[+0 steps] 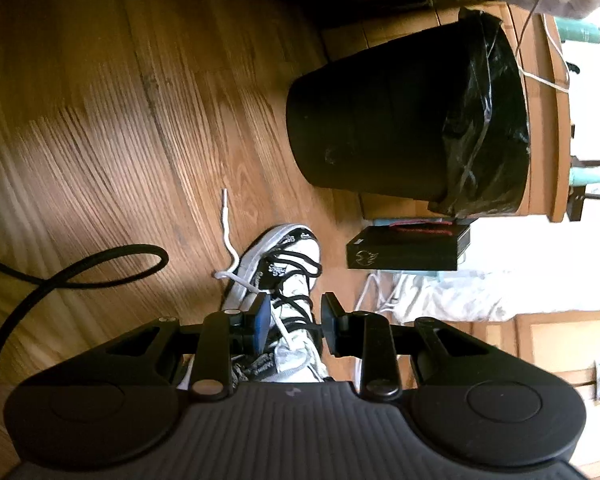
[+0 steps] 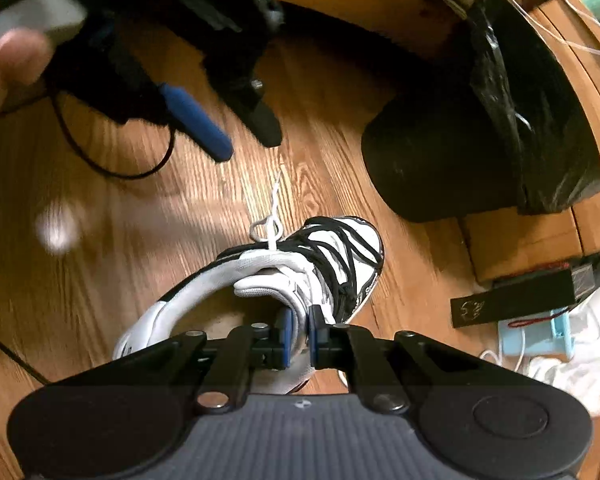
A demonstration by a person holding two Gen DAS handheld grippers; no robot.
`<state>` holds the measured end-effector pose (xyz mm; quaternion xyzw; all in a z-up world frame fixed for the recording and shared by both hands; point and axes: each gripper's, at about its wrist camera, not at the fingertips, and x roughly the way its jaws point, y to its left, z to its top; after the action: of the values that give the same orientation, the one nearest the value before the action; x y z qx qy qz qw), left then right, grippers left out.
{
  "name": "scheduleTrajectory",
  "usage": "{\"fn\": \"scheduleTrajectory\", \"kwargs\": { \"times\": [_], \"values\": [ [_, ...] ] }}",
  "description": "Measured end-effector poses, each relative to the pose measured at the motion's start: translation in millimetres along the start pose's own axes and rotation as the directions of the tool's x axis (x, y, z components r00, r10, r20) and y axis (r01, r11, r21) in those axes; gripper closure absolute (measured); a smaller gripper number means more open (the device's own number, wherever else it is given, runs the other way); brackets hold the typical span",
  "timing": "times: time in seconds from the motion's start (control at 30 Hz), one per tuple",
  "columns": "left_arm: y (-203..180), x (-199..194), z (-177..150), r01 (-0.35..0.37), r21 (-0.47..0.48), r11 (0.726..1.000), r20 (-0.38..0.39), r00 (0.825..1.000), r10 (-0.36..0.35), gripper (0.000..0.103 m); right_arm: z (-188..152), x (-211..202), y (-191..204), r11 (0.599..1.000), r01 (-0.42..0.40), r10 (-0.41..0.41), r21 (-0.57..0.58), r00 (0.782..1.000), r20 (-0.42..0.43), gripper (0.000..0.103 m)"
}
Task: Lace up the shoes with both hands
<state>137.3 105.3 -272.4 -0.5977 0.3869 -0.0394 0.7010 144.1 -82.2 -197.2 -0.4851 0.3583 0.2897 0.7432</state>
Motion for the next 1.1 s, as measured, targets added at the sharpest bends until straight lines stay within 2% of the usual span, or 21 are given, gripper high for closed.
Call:
{"fn": "scheduleTrajectory", "kwargs": {
  "times": [0.17, 0.33, 0.37, 0.43, 0.53, 0.6, 0.7, 0.77, 0.9, 0.93, 1.0, 1.03, 1.07, 1.1],
  "values": [
    [1.8, -1.3, 1.0, -0.011, -0.005, 1.000, 0.010, 1.000, 0.011, 0.073, 0.8, 1.7, -7.9, 0.996, -0.039, 0.038, 0.082, 0.999, 0.008, 0.093],
    [1.5, 0.3, -0.1, -0.026, 0.005, 1.000, 0.012, 1.000, 0.026, 0.073, 2.0, -4.8, -0.2, 0.994, -0.055, 0.056, 0.092, 0.998, -0.006, 0.092],
    [1.0, 0.1, -0.3, -0.024, 0.008, 1.000, 0.016, 1.000, 0.024, 0.070, 1.3, -8.8, -0.2, 0.993, -0.063, 0.063, 0.104, 0.998, 0.001, 0.091],
    [-0.1, -0.6, -0.6, -0.020, 0.013, 1.000, 0.025, 0.999, 0.020, 0.058, -1.5, -17.5, -2.4, 0.984, -0.097, 0.095, 0.149, 0.995, 0.021, 0.091],
    [-6.0, -4.6, 0.0, -0.021, 0.032, 0.999, 0.045, 0.999, 0.019, 0.055, -6.3, -27.4, -7.4, 0.966, -0.125, 0.122, 0.226, 0.992, 0.029, 0.088],
    [-15.8, -6.2, 1.1, -0.045, 0.075, 0.996, 0.045, 0.998, 0.042, 0.054, -10.6, -34.9, -12.5, 0.949, -0.130, 0.123, 0.287, 0.991, 0.042, 0.079],
    [-37.8, -9.2, 1.8, -0.054, 0.172, 0.984, 0.032, 0.998, 0.049, 0.054, -18.0, -47.0, -23.7, 0.907, -0.122, 0.108, 0.403, 0.992, 0.058, 0.074],
    [-53.1, -12.4, -0.1, -0.039, 0.224, 0.974, 0.005, 0.999, 0.039, 0.052, -23.5, -54.6, -33.1, 0.864, -0.127, 0.109, 0.488, 0.992, 0.065, 0.074],
    [-84.5, -27.9, -6.5, -0.014, 0.286, 0.958, -0.012, 1.000, 0.019, 0.030, -32.0, -73.0, -48.7, 0.774, -0.135, 0.103, 0.618, 0.991, 0.088, 0.074],
    [-92.6, -32.6, -8.3, -0.003, 0.300, 0.954, -0.014, 1.000, 0.008, 0.019, -33.2, -79.3, -51.2, 0.762, -0.134, 0.093, 0.633, 0.991, 0.099, 0.074],
    [-110.2, -42.5, -13.9, -0.005, 0.348, 0.937, -0.011, 1.000, 0.010, 0.006, -34.7, -92.0, -55.7, 0.739, -0.137, 0.076, 0.660, 0.990, 0.120, 0.074],
    [-118.9, -48.1, -16.9, -0.017, 0.377, 0.926, -0.002, 1.000, 0.020, 0.001, -35.3, -98.6, -57.9, 0.724, -0.137, 0.067, 0.676, 0.989, 0.129, 0.074],
    [-126.2, -55.9, -19.7, -0.055, 0.405, 0.913, 0.036, 0.998, 0.045, 0.001, -36.6, -105.0, -60.8, 0.701, -0.142, 0.062, 0.699, 0.988, 0.138, 0.074],
    [-132.9, -63.4, -22.7, -0.095, 0.432, 0.897, 0.071, 0.995, 0.071, 0.001, -38.4, -111.5, -64.9, 0.662, -0.151, 0.064, 0.734, 0.987, 0.145, 0.074]
  ]
}}
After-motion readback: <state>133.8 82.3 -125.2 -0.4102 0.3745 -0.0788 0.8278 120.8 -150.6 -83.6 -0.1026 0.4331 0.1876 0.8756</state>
